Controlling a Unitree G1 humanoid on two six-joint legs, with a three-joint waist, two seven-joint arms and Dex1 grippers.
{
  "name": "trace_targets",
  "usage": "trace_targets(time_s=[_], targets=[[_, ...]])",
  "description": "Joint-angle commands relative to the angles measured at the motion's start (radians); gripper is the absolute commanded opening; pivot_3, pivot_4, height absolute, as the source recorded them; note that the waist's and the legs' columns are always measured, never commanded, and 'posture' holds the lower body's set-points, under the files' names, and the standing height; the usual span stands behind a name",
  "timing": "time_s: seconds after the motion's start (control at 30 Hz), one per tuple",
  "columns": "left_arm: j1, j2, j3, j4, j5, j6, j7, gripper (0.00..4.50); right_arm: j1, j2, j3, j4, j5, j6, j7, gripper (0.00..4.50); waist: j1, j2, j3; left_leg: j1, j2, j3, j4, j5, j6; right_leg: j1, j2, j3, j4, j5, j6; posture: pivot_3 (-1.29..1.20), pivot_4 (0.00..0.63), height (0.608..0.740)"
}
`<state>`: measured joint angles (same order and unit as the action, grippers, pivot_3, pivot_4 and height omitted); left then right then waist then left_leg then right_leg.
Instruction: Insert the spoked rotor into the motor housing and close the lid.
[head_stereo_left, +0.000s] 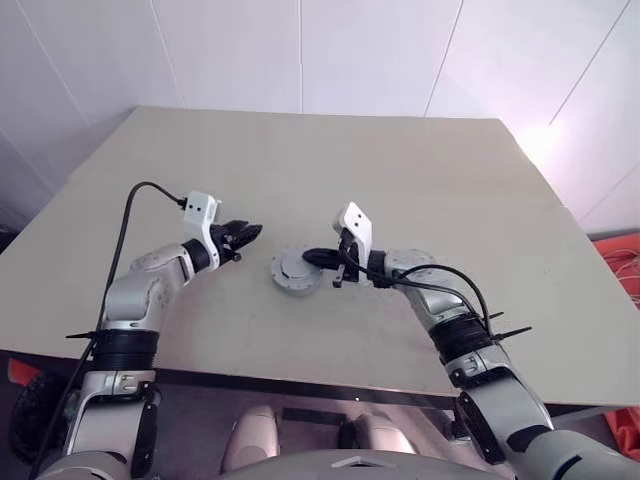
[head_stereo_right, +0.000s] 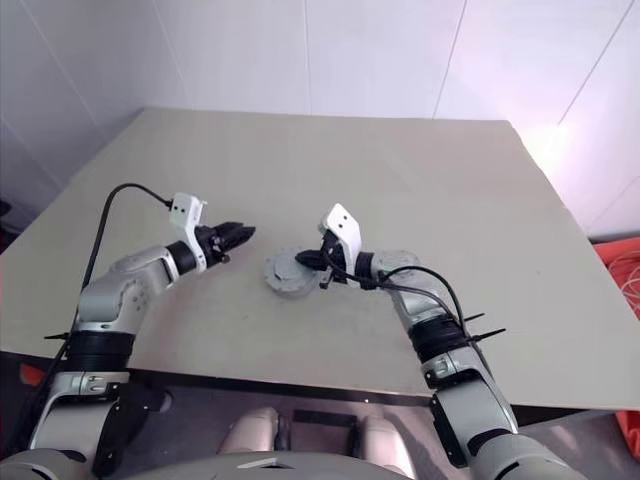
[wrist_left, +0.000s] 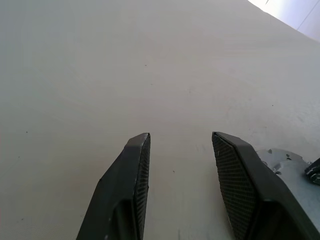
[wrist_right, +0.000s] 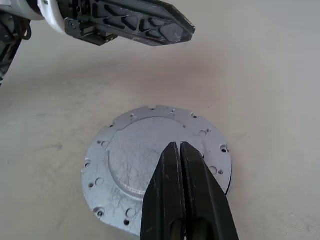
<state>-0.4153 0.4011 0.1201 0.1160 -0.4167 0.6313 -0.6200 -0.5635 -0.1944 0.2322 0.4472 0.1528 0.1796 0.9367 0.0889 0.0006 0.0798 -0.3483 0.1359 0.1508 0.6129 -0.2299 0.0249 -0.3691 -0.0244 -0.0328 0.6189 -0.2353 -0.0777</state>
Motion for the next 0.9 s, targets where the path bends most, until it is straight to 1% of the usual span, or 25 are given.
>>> trace_targets(time_s=[0.03, 0.17, 0.3, 0.47, 0.6, 0.63, 0.7, 0.77, 0.8, 0.87, 0.9], targets=[[-0.004, 0.014, 0.015, -0.039, -0.012, -0.001, -0.003, 2.07, -0.004, 0.028, 0.042, 0.126, -0.073, -0.070, -0.041, 0.03, -0.004, -0.001, -0.001, 0.000, 0.000, 0.000, 0.000, 0.000, 0.000, 0.000, 0.000, 0.000, 0.000, 0.000, 0.000, 0.00, 0.000, 0.740], [0.015, 0.013, 0.012, -0.045, -0.019, 0.014, -0.009, 2.07, 0.005, 0.045, 0.050, 0.174, -0.090, -0.109, -0.046, 0.03, -0.016, -0.001, -0.003, 0.004, 0.000, 0.000, -0.001, 0.000, -0.001, 0.004, 0.000, 0.000, 0.000, 0.000, 0.000, 0.00, 0.000, 0.740], [0.029, 0.006, 0.007, -0.054, -0.023, 0.018, -0.012, 2.07, 0.000, 0.035, 0.024, 0.155, -0.072, -0.119, -0.046, 0.03, -0.019, -0.001, -0.003, 0.006, 0.000, 0.000, -0.001, 0.000, 0.000, 0.006, 0.000, 0.000, 0.000, 0.000, 0.000, 0.00, 0.000, 0.740], [0.019, 0.001, 0.003, -0.043, -0.020, 0.016, -0.014, 2.07, -0.002, 0.014, -0.029, 0.033, -0.021, -0.075, -0.049, 0.03, -0.017, -0.001, -0.003, 0.005, 0.000, 0.000, -0.001, -0.002, 0.002, 0.005, 0.000, 0.000, 0.000, 0.000, 0.000, 0.00, 0.000, 0.740], [0.015, 0.000, -0.001, -0.036, -0.018, 0.014, -0.018, 2.07, 0.019, 0.002, -0.024, -0.044, -0.022, -0.092, -0.043, 0.03, -0.017, -0.001, -0.003, 0.000, 0.000, 0.000, -0.001, -0.001, 0.002, 0.001, 0.000, 0.000, -0.001, 0.000, 0.000, 0.00, 0.000, 0.740], [0.014, 0.000, -0.003, -0.032, -0.016, 0.012, -0.020, 2.07, 0.025, 0.002, -0.018, -0.043, -0.030, -0.107, -0.045, 0.42, -0.017, -0.001, -0.003, -0.001, 0.000, 0.000, -0.001, -0.001, 0.002, -0.001, 0.000, 0.000, -0.001, 0.000, 0.000, 0.00, 0.000, 0.740], [0.013, 0.000, -0.005, -0.030, -0.015, 0.013, -0.023, 2.07, 0.038, 0.004, -0.007, -0.040, -0.041, -0.128, -0.047, 0.95, -0.018, -0.001, -0.003, -0.003, 0.000, 0.000, -0.001, -0.001, 0.001, -0.002, 0.000, 0.000, -0.001, 0.000, 0.000, 0.00, 0.000, 0.740], [0.013, 0.003, -0.005, -0.033, -0.015, 0.017, -0.025, 2.07, 0.052, 0.009, 0.005, -0.034, -0.052, -0.150, -0.049, 1.62, -0.020, -0.001, -0.003, -0.003, 0.000, 0.000, -0.002, -0.001, 0.001, -0.002, 0.000, 0.000, -0.002, 0.000, 0.000, 0.00, 0.000, 0.740], [0.014, 0.004, -0.005, -0.034, -0.015, 0.018, -0.026, 2.07, 0.056, 0.011, 0.009, -0.032, -0.055, -0.158, -0.049, 2.20, -0.021, -0.001, -0.003, -0.003, 0.000, 0.000, -0.003, -0.001, 0.002, -0.002, 0.000, 0.000, -0.003, 0.000, 0.000, 0.00, 0.000, 0.740], [0.025, 0.013, -0.002, -0.044, -0.017, 0.025, -0.029, 2.07, 0.065, 0.017, 0.017, -0.042, -0.067, -0.203, -0.057, 2.40, -0.021, -0.001, -0.003, -0.003, 0.000, 0.000, -0.003, -0.001, 0.002, -0.002, 0.000, 0.000, -0.004, 0.000, 0.000, 0.00, 0.000, 0.740], [0.029, 0.016, 0.000, -0.049, -0.018, 0.028, -0.030, 2.07, 0.066, 0.019, 0.019, -0.045, -0.073, -0.224, -0.065, 2.57, -0.021, -0.001, -0.003, -0.002, 0.000, 0.000, -0.003, -0.001, 0.002, -0.002, 0.000, 0.000, -0.004, 0.000, 0.000, 0.00, 0.000, 0.740]])
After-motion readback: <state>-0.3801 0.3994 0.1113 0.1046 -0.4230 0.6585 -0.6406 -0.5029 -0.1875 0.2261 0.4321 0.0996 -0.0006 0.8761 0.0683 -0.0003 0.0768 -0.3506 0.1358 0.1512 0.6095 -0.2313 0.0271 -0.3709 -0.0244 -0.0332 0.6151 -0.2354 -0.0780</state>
